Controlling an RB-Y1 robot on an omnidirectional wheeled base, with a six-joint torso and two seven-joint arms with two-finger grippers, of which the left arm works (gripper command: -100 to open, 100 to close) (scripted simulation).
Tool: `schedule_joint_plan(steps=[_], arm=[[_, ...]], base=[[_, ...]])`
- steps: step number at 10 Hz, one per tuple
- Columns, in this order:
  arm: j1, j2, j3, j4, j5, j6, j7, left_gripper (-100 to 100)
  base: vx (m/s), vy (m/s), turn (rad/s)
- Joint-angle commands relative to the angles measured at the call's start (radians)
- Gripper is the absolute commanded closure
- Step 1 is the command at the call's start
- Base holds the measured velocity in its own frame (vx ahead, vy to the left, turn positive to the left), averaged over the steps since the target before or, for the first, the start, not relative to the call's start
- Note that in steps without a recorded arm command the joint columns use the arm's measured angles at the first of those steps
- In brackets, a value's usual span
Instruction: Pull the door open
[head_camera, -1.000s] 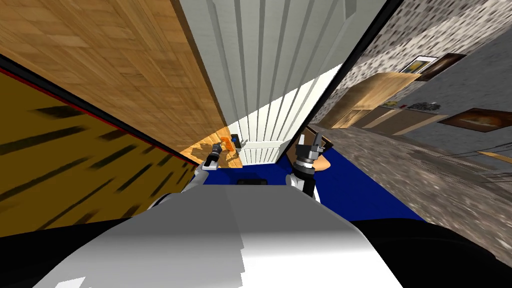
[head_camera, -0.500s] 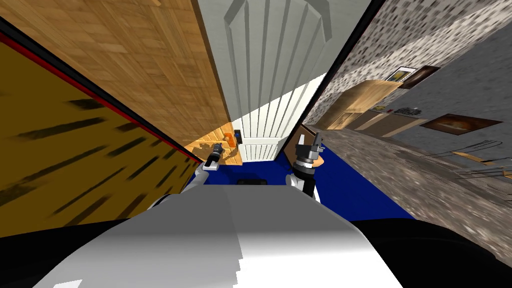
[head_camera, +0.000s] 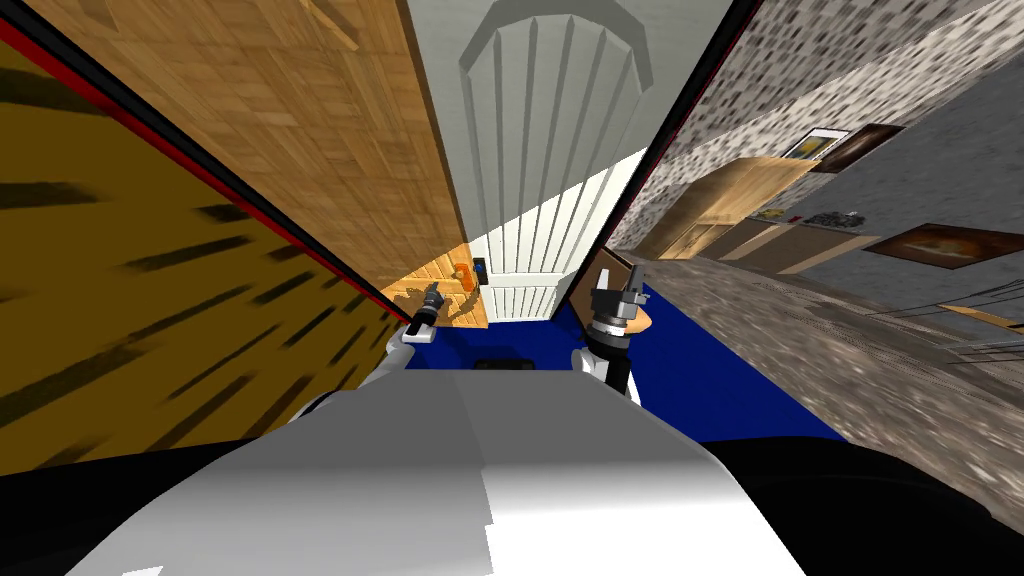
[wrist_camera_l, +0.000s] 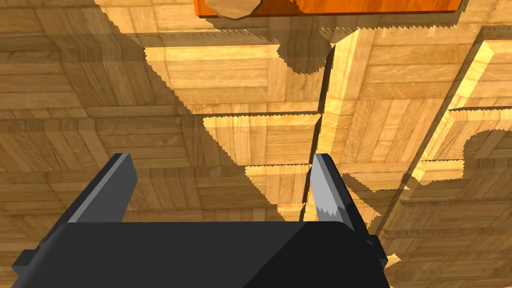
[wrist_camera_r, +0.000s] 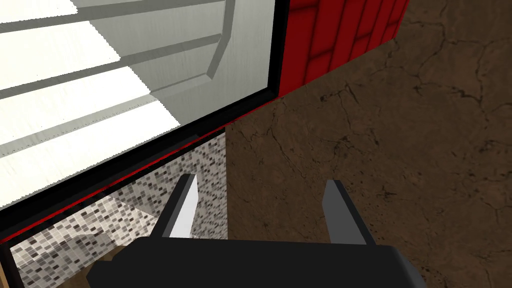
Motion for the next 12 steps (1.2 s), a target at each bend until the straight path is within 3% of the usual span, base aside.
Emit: schedule_joint_plan(steps=[1,3,6,7,8,12], arm=[[0.008,0.005,0.018,0.005,0.002,0.005,-0.006,-100],[0.000,-0.001,0.019,0.009,0.002,0.003,-0.010,-100],[-0.028,-0.022,0.002,0.001,-0.003,-0.002,-0.013,-100],[-0.025,-0.017,0.006,0.006,-0.002,-0.001,-0.013,-100],[-0.025,-0.017,0.006,0.006,-0.002,-0.001,-0.013,100],[-0.025,-0.017,0.006,0.006,-0.002,-0.001,-0.013,100]], base=[[0.158,0.141,0.051],[0.185,0.056,-0.052],[0.203,-0.097,-0.120],[0.099,-0.056,-0.018],[-0.013,0.003,0.020],[-0.024,0.012,-0.008]])
